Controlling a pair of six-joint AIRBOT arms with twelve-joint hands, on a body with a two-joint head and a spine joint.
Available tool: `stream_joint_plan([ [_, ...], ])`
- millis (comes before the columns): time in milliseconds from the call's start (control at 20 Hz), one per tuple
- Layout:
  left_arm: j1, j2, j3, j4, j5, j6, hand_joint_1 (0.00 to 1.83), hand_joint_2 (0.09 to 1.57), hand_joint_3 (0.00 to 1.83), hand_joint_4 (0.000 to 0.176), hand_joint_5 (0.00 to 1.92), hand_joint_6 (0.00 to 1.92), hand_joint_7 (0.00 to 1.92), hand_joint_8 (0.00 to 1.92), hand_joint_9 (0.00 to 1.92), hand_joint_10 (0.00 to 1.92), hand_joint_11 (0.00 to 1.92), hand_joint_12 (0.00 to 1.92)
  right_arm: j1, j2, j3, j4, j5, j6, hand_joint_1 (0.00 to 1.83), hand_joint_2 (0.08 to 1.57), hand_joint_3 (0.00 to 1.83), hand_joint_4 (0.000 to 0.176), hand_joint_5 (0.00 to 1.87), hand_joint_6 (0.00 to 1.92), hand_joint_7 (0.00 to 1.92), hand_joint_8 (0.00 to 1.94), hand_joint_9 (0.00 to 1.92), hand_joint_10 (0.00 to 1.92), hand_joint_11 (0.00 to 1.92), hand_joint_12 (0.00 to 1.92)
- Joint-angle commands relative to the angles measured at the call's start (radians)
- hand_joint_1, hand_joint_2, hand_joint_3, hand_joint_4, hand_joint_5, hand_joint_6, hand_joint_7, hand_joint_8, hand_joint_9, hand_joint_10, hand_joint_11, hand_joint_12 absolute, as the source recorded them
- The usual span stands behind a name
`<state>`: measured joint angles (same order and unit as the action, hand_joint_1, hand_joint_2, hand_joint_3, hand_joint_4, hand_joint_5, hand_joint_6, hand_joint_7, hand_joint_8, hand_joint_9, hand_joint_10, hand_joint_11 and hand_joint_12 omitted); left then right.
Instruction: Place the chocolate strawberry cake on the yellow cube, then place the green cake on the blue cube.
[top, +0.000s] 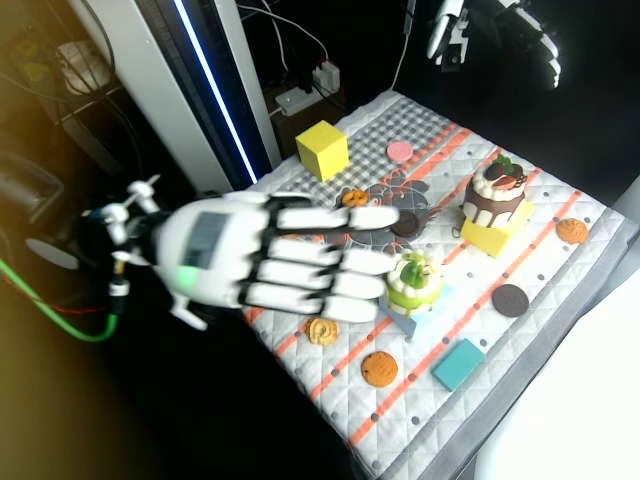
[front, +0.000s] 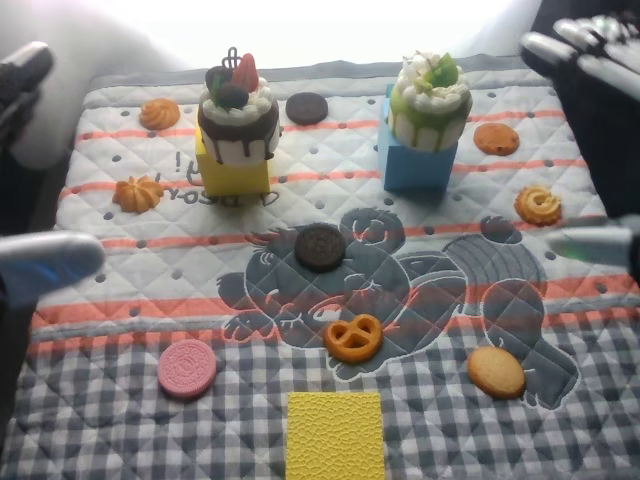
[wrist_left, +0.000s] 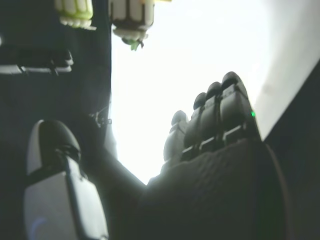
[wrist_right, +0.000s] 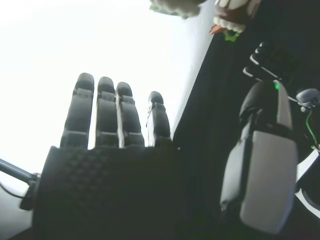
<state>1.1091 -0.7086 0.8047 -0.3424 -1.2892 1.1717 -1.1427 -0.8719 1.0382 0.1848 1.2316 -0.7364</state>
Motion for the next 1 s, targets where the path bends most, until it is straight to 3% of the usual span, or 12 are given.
stream_joint_plan([
  [0, 0.001, 0.006, -0.001, -0.008, -0.155, -0.013, 0.76, 0.78, 0.0, 0.176, 0.0, 0.0, 0.0, 0.0, 0.0, 0.0, 0.0, 0.0, -0.014, 0.01, -0.003, 0.044, 0.232, 0.025, 0.69, 0.96, 0.01, 0.176, 0.0, 0.0, 0.0, 0.0, 0.0, 0.0, 0.0, 0.0],
  [50, 0.008, 0.007, -0.005, 0.002, -0.175, -0.026, 0.75, 0.78, 0.0, 0.176, 0.0, 0.0, 0.0, 0.0, 0.0, 0.0, 0.0, 0.0, -0.054, 0.012, -0.014, 0.062, 0.278, 0.043, 0.65, 0.94, 0.0, 0.176, 0.0, 0.0, 0.0, 0.0, 0.0, 0.0, 0.0, 0.0],
  [100, 0.01, 0.005, -0.002, 0.014, -0.198, -0.061, 0.73, 0.75, 0.0, 0.122, 0.0, 0.0, 0.0, 0.0, 0.0, 0.0, 0.0, 0.0, -0.088, 0.012, -0.032, 0.08, 0.325, 0.048, 0.61, 0.93, 0.0, 0.176, 0.0, 0.0, 0.0, 0.0, 0.0, 0.0, 0.0, 0.0],
  [250, 0.01, 0.005, 0.025, 0.021, -0.206, -0.113, 0.76, 0.78, 0.0, 0.175, 0.0, 0.0, 0.0, 0.0, 0.0, 0.0, 0.0, 0.0, -0.102, 0.009, -0.041, 0.083, 0.358, 0.052, 0.64, 0.93, 0.0, 0.176, 0.0, 0.0, 0.0, 0.0, 0.0, 0.0, 0.0, 0.0],
  [450, -0.004, 0.008, 0.067, 0.026, -0.255, -0.193, 0.69, 0.82, 0.01, 0.176, 0.0, 0.0, 0.0, 0.0, 0.0, 0.0, 0.0, 0.0, -0.1, 0.02, -0.034, 0.083, 0.403, 0.051, 0.69, 0.92, 0.0, 0.176, 0.0, 0.0, 0.0, 0.0, 0.0, 0.0, 0.0, 0.0],
  [500, -0.004, 0.011, 0.065, 0.031, -0.286, -0.201, 0.55, 0.88, 0.01, 0.176, 0.0, 0.0, 0.0, 0.0, 0.0, 0.0, 0.0, 0.0, -0.101, 0.023, -0.038, 0.083, 0.425, 0.051, 0.76, 1.13, 0.02, 0.165, 0.0, 0.0, 0.0, 0.0, 0.0, 0.0, 0.0, 0.0],
  [600, -0.002, 0.012, 0.052, 0.05, -0.375, -0.204, 0.58, 0.96, 0.03, 0.176, 0.0, 0.0, 0.0, 0.0, 0.0, 0.0, 0.0, 0.0, -0.105, 0.034, -0.055, 0.081, 0.506, 0.051, 0.82, 1.09, 0.0, 0.144, 0.01, 0.0, 0.0, 0.0, 0.0, 0.0, 0.0, 0.0],
  [700, 0.006, 0.012, 0.043, 0.059, -0.419, -0.204, 0.55, 0.96, 0.02, 0.176, 0.0, 0.0, 0.0, 0.0, 0.0, 0.0, 0.0, 0.0, -0.114, 0.048, -0.073, 0.078, 0.531, 0.05, 0.66, 1.07, 0.0, 0.175, 0.04, 0.0, 0.0, 0.0, 0.0, 0.0, 0.0, 0.0],
  [750, 0.011, 0.012, 0.037, 0.062, -0.439, -0.204, 0.55, 0.95, 0.01, 0.176, 0.0, 0.0, 0.0, 0.0, 0.0, 0.0, 0.02, 0.01, -0.114, 0.051, -0.076, 0.059, 0.531, 0.045, 0.6, 1.07, 0.0, 0.145, 0.01, 0.0, 0.0, 0.0, 0.0, 0.0, 0.0, 0.0],
  [850, 0.02, 0.015, 0.027, 0.079, -0.441, -0.206, 0.68, 0.94, 0.0, 0.164, 0.0, 0.0, 0.0, 0.0, 0.0, 0.0, 0.0, 0.0, -0.124, 0.049, -0.076, 0.053, 0.531, 0.044, 0.21, 1.07, 0.0, 0.072, 0.01, 0.0, 0.01, 0.0, 0.0, 0.0, 0.0, 0.0],
  [900, 0.02, 0.015, 0.025, 0.082, -0.441, -0.206, 0.73, 0.95, 0.0, 0.116, 0.0, 0.0, 0.0, 0.0, 0.0, 0.0, 0.0, 0.0, -0.125, 0.046, -0.076, 0.053, 0.531, 0.044, 0.23, 0.98, 0.0, 0.115, 0.0, 0.0, 0.0, 0.0, 0.0, 0.0, 0.0, 0.0],
  [950, 0.021, 0.014, 0.024, 0.082, -0.441, -0.206, 0.7, 0.94, 0.0, 0.103, 0.0, 0.0, 0.0, 0.0, 0.0, 0.0, 0.0, 0.0, -0.125, 0.044, -0.074, 0.054, 0.531, 0.044, 0.48, 0.88, 0.0, 0.098, 0.0, 0.0, 0.0, 0.0, 0.0, 0.0, 0.0, 0.0],
])
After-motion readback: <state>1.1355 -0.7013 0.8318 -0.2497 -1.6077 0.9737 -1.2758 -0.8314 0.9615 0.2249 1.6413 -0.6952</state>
